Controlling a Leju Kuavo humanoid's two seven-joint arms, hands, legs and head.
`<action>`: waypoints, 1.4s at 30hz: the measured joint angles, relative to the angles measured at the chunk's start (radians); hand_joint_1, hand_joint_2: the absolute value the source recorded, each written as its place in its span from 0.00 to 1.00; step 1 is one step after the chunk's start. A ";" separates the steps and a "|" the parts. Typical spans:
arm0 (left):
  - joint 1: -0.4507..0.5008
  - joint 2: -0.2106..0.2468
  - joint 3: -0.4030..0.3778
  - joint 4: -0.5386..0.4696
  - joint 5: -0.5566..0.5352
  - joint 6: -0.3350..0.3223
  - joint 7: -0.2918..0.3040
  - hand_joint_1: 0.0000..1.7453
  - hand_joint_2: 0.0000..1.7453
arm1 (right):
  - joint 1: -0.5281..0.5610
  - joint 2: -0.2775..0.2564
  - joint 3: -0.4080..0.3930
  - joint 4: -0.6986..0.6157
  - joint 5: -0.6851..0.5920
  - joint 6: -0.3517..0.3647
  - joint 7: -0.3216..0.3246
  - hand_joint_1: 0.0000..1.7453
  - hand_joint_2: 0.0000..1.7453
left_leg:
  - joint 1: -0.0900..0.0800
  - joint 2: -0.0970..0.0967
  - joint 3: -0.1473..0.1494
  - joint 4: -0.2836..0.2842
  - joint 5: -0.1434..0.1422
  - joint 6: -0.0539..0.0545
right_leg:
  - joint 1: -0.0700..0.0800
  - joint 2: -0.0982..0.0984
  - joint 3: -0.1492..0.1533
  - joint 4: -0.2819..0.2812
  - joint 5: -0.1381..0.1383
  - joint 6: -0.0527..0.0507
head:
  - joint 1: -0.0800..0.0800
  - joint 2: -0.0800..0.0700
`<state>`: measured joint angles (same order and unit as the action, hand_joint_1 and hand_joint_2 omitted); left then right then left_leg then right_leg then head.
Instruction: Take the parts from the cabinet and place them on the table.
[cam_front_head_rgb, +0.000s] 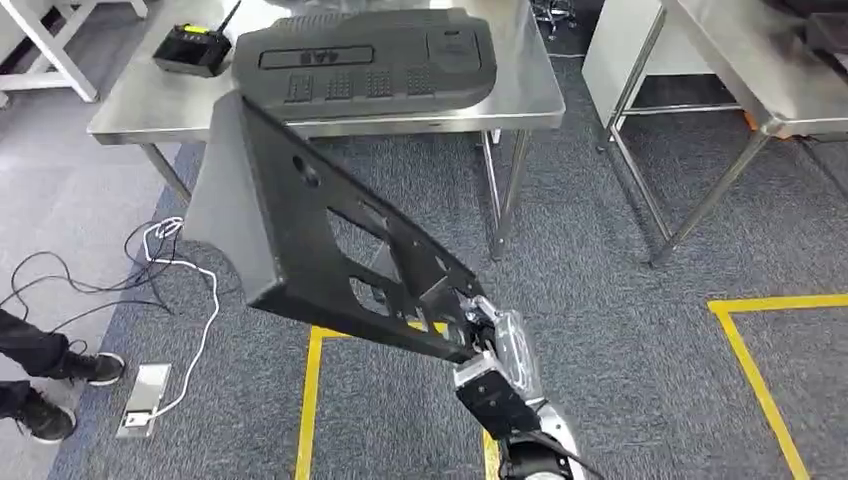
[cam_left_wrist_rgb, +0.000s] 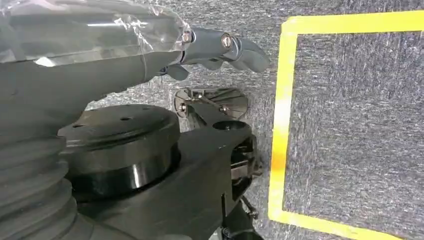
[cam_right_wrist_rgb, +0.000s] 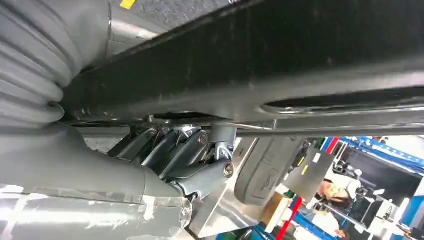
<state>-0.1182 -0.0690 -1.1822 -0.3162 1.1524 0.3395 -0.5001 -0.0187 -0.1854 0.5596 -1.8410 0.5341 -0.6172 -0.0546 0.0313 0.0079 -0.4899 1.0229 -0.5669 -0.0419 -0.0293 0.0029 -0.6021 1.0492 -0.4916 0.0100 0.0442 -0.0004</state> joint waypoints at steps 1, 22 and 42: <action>-0.001 0.000 0.000 0.000 0.000 0.000 0.000 0.00 1.00 | -0.001 0.000 0.000 0.000 0.000 0.000 0.000 1.00 1.00 | -0.001 0.000 -0.022 0.048 -0.024 0.000 | 0.001 -0.001 0.003 0.000 -0.004 -0.006 | -0.009 0.000; 0.005 -0.002 0.000 0.000 0.010 -0.001 -0.005 0.00 1.00 | -0.007 -0.001 0.006 0.000 0.000 0.013 0.000 1.00 1.00 | -0.021 -0.001 -0.067 0.001 0.058 0.069 | 0.016 0.001 -0.096 0.238 -0.098 0.027 | -0.007 0.000; 0.001 -0.002 -0.001 0.000 -0.002 -0.004 0.000 0.00 1.00 | -0.001 -0.006 0.011 -0.005 0.005 0.016 0.011 1.00 1.00 | -0.021 -0.006 -0.099 0.023 0.070 0.028 | 0.020 0.005 0.055 -0.015 -0.037 -0.004 | -0.042 0.000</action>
<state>-0.1170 -0.0706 -1.1833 -0.3162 1.1501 0.3353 -0.5001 -0.0195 -0.1919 0.5703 -1.8456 0.5390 -0.6008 -0.0435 0.0100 0.0021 -0.5886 1.0455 -0.4973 -0.0138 -0.0094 0.0076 -0.5475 1.0339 -0.5288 0.0058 0.0026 -0.0004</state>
